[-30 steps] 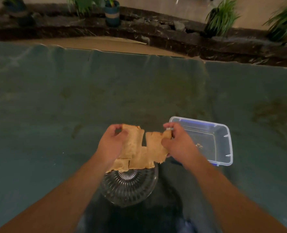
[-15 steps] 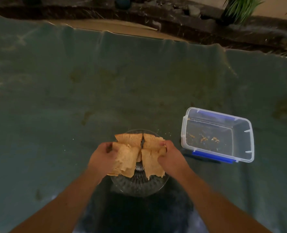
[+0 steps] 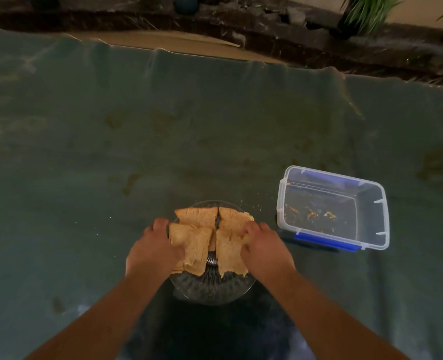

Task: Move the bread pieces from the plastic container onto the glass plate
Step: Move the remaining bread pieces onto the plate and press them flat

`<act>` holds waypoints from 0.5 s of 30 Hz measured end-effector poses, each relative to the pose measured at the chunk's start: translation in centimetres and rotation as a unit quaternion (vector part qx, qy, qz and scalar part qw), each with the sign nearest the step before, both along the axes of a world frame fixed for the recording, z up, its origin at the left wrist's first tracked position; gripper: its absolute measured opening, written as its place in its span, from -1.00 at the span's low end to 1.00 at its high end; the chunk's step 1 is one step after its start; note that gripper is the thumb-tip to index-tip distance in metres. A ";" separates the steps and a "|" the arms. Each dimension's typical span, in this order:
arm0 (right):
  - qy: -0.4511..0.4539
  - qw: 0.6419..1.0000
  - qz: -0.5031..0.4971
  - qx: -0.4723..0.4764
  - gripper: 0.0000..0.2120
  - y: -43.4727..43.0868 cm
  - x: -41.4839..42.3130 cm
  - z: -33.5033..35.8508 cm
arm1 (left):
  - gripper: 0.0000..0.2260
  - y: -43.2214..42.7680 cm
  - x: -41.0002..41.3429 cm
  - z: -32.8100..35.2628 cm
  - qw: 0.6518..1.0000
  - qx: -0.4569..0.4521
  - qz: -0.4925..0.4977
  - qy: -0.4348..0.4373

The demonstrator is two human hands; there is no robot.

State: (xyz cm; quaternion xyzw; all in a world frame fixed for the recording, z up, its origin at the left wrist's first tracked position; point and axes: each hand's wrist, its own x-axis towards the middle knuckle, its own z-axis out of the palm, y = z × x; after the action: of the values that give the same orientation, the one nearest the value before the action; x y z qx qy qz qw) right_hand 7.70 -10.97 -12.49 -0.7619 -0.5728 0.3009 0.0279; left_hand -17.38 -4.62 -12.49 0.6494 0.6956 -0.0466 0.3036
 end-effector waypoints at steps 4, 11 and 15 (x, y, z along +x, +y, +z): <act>-0.080 0.991 0.082 0.067 -0.65 0.4 -0.4 0.3 | -0.44 -0.2 1.8 0.4 0.972 0.151 -0.172 0.049; -0.064 0.979 0.189 0.031 -0.57 2.7 -1.2 0.0 | -0.60 2.2 4.7 0.3 0.936 0.115 -0.325 0.077; -0.085 0.969 0.230 -0.003 -0.58 3.9 -1.1 -0.4 | -0.58 3.5 5.1 0.0 0.917 0.090 -0.364 0.138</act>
State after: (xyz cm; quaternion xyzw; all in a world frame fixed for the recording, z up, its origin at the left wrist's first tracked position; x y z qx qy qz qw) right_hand 6.57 -7.09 -12.86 -0.6328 -0.7320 0.2346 -0.0929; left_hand -12.25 -1.14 -12.49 0.8692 0.4478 -0.1803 0.1071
